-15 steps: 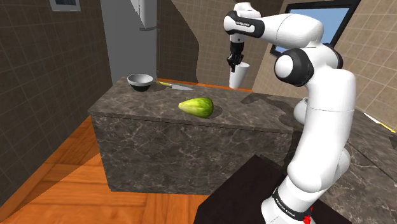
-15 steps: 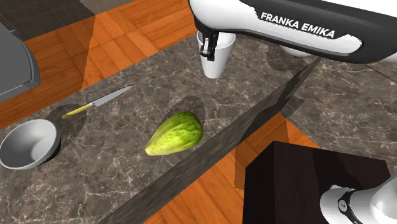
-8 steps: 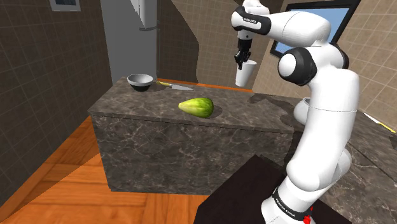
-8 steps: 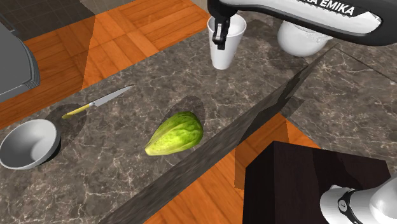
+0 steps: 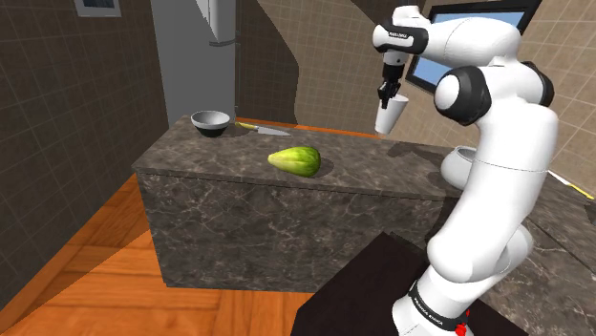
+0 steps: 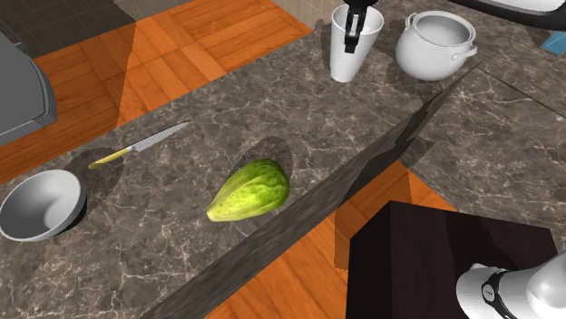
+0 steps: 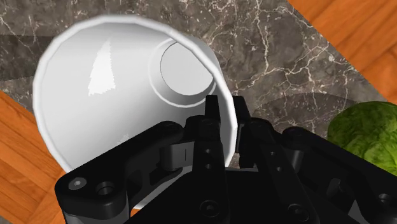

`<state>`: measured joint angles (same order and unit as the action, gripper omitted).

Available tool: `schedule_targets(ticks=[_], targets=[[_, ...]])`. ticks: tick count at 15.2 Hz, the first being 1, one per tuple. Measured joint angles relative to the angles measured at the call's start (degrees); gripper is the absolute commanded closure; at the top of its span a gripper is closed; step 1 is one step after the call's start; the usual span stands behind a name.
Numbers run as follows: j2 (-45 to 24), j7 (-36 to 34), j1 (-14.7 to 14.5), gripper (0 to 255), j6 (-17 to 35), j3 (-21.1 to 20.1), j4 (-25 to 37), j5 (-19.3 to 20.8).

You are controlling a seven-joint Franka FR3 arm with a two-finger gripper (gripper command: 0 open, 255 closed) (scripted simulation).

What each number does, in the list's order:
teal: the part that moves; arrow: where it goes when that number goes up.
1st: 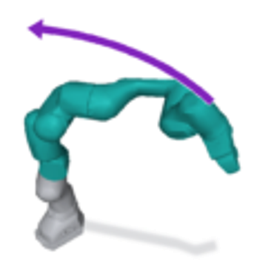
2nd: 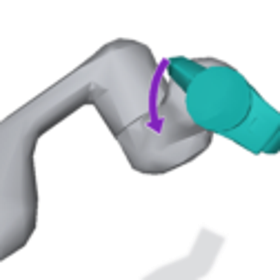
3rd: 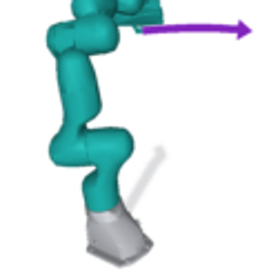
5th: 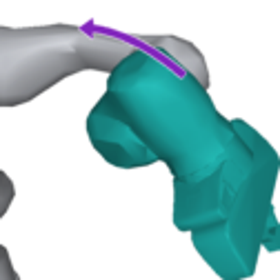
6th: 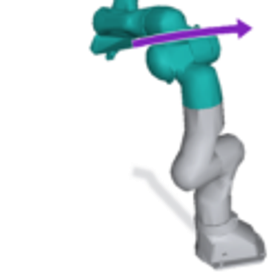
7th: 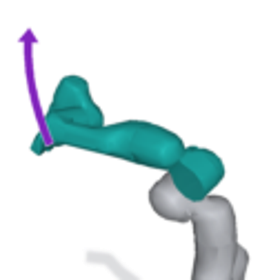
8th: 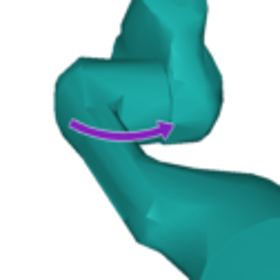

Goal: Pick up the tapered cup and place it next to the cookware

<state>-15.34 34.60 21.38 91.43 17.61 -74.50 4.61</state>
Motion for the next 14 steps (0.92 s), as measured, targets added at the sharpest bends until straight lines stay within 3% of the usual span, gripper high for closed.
schedule_targets(ticks=[11, 14], targets=[[-0.66, 13.64, 9.39, 255, 2.21, 4.59, 0.1, -2.19], [-3.59, 18.09, 13.07, 255, 1.58, 5.81, 3.98, -3.98]])
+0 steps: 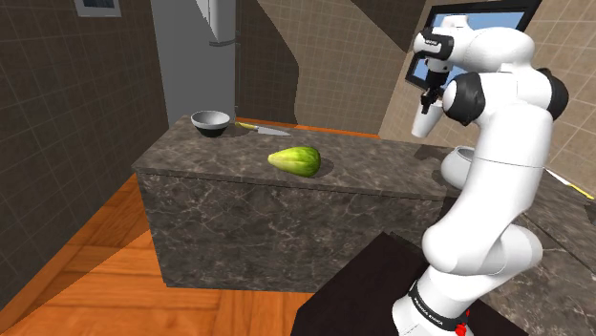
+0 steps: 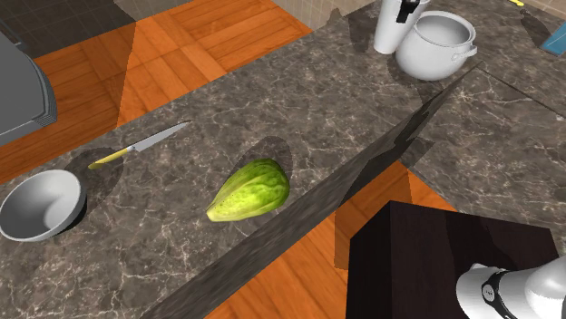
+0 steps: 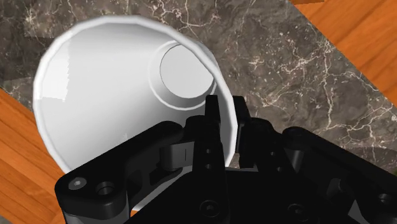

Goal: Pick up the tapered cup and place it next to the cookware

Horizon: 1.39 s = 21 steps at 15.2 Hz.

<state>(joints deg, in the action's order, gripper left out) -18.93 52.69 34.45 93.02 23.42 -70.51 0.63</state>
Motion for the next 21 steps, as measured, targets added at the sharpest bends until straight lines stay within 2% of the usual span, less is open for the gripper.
schedule_targets(ticks=[5, 10, 21], targets=[[-3.54, 6.33, 5.58, 255, -0.67, 1.47, 4.65, -2.49], [-10.77, 12.57, 13.14, 255, -4.21, 2.14, 15.73, -6.27], [-7.49, 12.3, 11.02, 255, 5.55, 2.37, 2.63, -5.03]])
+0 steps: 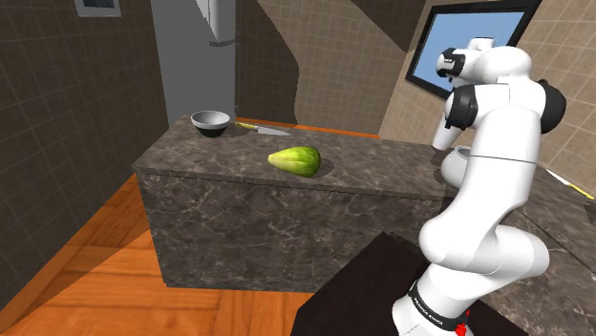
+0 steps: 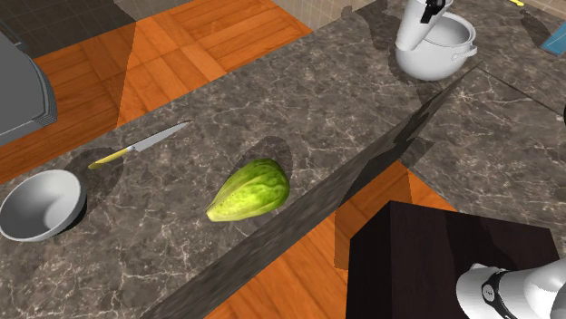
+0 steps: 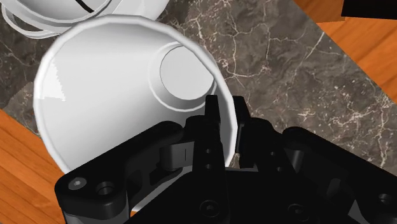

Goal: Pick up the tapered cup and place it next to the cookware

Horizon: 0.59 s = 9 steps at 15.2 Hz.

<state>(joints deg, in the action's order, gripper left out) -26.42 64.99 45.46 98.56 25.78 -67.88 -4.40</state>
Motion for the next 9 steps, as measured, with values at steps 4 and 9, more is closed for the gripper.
schedule_targets(ticks=[4, 9], targets=[[0.82, -0.13, -0.57, 255, 3.8, 0.03, -4.63, 0.31], [1.11, -0.52, -1.18, 255, 7.74, -0.07, -8.9, 0.48]])
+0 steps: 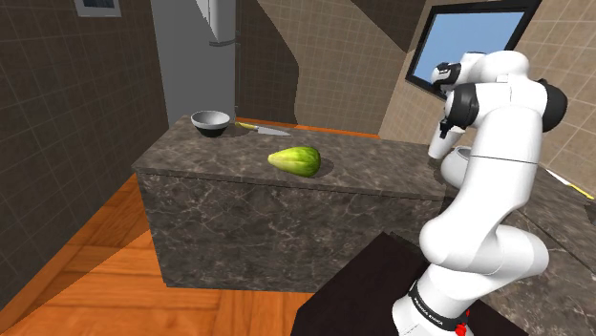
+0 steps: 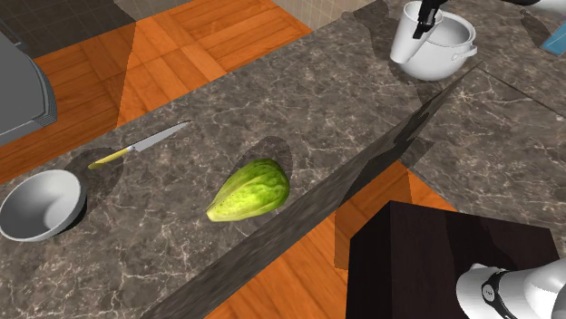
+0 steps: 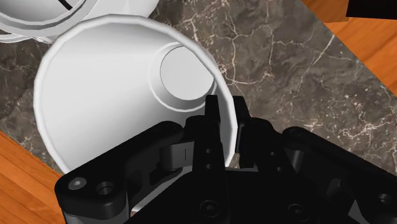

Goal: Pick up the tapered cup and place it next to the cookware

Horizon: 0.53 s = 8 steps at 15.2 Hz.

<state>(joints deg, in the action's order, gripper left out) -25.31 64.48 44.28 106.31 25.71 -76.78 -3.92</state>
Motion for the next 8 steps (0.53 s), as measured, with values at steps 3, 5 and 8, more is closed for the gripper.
schedule_targets(ticks=[3, 5, 8], targets=[[0.1, -0.05, -0.18, 255, 2.18, -0.03, -2.29, 0.03], [0.26, -0.19, -0.42, 255, 3.82, -0.06, -4.12, 0.11], [-0.14, -0.26, -0.49, 255, 6.04, -0.19, -5.97, -0.06]])
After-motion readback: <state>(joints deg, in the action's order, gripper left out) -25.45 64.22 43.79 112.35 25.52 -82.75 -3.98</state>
